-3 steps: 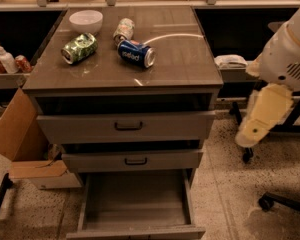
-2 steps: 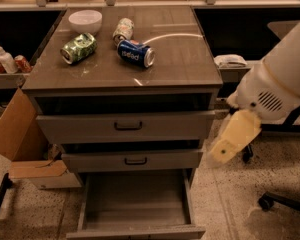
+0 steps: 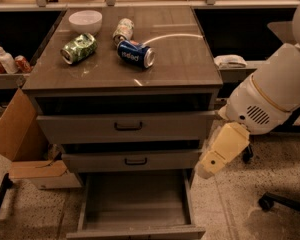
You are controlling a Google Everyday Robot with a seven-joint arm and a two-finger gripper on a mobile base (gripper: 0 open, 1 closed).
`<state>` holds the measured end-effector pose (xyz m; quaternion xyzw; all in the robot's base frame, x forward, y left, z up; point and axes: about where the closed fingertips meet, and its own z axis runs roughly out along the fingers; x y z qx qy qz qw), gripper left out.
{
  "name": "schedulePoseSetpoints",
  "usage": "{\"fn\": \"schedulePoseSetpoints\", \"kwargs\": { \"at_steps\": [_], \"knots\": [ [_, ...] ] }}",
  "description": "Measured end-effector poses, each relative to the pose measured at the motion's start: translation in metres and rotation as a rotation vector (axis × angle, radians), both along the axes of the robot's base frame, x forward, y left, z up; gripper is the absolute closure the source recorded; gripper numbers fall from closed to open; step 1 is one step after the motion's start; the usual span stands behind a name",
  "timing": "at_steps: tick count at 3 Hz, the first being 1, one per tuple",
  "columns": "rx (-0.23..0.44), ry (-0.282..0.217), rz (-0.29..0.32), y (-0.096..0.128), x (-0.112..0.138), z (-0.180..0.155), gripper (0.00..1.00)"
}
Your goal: Close bottom drawer
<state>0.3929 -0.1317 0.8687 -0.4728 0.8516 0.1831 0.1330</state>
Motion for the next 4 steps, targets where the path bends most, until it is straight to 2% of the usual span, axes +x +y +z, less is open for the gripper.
{"fn": "schedulePoseSetpoints", "kwargs": {
  "at_steps": [1, 2, 3, 4],
  "knots": [
    [-0.016, -0.003, -0.023, 0.000, 0.000, -0.008, 0.00],
    [-0.021, 0.012, -0.024, 0.004, 0.000, -0.055, 0.00],
    [0.005, 0.029, 0.000, 0.015, -0.003, -0.117, 0.00],
    [0.067, 0.043, 0.036, 0.032, -0.004, -0.179, 0.00]
  ]
}}
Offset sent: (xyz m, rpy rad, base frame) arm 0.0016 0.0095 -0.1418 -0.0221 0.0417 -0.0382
